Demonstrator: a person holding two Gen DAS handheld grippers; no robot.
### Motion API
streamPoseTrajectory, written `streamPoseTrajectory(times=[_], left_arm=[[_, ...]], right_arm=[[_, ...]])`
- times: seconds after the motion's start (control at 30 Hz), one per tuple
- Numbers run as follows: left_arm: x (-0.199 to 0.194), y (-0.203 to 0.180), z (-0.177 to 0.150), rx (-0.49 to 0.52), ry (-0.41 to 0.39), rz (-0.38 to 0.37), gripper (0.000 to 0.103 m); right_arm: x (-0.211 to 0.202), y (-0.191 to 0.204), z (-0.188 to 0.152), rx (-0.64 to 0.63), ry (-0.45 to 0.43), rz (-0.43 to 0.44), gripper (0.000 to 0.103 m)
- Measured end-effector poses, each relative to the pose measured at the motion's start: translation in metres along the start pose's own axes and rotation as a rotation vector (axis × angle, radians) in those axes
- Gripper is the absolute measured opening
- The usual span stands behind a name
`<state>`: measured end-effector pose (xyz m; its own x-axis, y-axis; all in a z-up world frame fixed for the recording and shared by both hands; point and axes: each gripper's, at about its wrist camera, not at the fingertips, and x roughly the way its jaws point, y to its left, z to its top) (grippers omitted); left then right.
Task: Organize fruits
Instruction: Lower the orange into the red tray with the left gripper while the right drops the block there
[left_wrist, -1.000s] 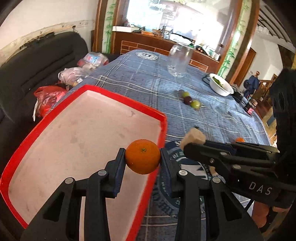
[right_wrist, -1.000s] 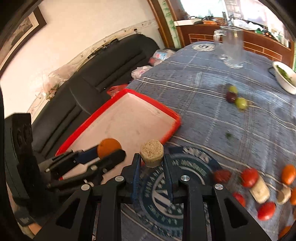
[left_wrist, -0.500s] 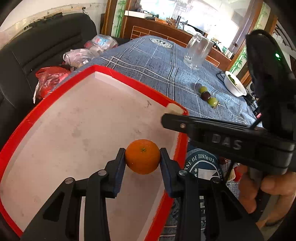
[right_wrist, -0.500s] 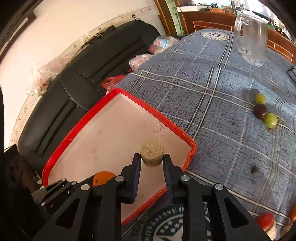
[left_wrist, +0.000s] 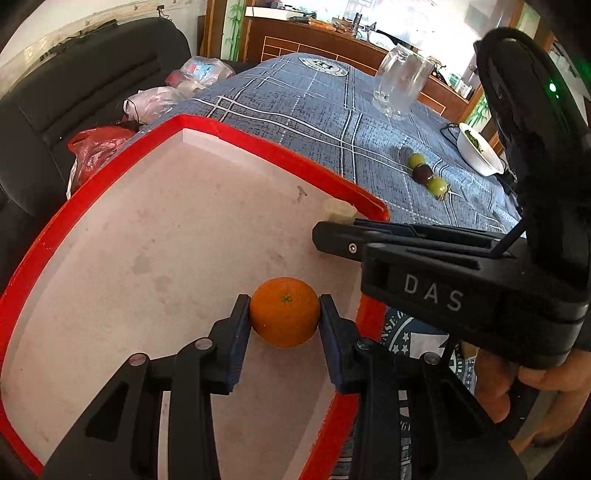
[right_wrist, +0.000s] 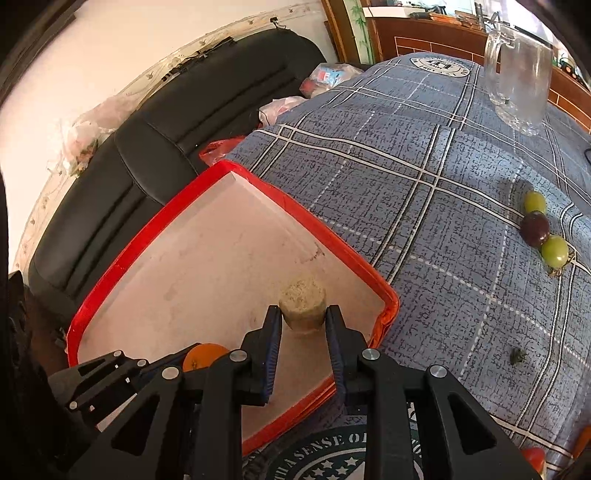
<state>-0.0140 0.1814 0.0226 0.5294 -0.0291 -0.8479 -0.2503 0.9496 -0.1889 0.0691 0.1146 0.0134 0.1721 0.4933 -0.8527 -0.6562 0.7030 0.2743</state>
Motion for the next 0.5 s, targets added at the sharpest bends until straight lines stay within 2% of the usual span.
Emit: streamPoseTrajectory(times=[0.33,0.5], left_arm=[[-0.001,0.004,0.001,-0.011,0.019,-0.003,0.035],[-0.004,0.006,-0.003,-0.023,0.013,-0.002,0.045]], right_arm=[[-0.003,0.002,0.000,0.007,0.003,-0.001,0.027],[-0.011,0.003,-0.005,0.013,-0.011,0.002,0.033]])
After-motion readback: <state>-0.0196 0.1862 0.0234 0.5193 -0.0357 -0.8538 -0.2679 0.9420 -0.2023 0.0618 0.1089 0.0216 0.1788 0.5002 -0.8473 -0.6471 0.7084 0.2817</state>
